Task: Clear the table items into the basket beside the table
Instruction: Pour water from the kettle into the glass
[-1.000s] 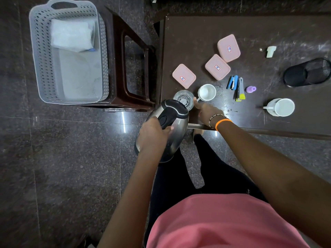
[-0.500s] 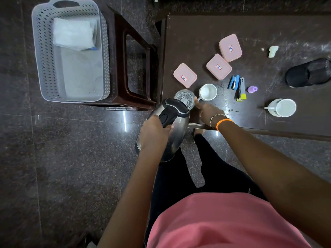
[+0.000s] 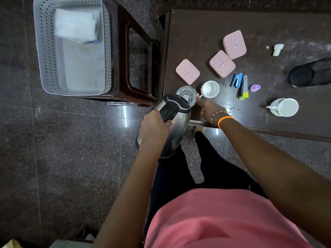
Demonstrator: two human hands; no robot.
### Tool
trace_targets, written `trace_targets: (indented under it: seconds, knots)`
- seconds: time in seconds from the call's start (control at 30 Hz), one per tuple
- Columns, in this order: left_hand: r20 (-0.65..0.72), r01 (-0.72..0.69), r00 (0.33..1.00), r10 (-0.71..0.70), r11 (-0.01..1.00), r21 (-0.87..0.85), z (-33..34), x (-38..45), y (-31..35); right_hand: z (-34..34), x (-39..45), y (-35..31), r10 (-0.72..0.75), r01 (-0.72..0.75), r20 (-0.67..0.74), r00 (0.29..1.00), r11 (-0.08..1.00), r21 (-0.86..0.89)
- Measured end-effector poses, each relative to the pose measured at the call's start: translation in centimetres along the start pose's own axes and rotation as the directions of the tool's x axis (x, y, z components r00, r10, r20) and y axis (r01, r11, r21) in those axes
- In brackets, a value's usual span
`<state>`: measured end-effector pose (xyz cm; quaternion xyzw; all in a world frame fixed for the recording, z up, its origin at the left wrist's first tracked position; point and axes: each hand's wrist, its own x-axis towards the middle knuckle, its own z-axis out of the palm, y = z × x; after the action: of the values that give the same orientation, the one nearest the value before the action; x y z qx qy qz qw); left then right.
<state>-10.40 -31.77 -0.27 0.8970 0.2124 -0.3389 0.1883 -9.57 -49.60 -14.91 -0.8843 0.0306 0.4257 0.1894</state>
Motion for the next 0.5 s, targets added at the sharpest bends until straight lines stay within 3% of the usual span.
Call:
trace_targets:
  seconds: [0.5]
  knots:
    - [0.001,-0.02,1.0,0.02,1.0,-0.021,-0.2,0.05,0.09,0.03,0.1,0.16,0.008,-0.008,0.02,1.0,1.0,0.027]
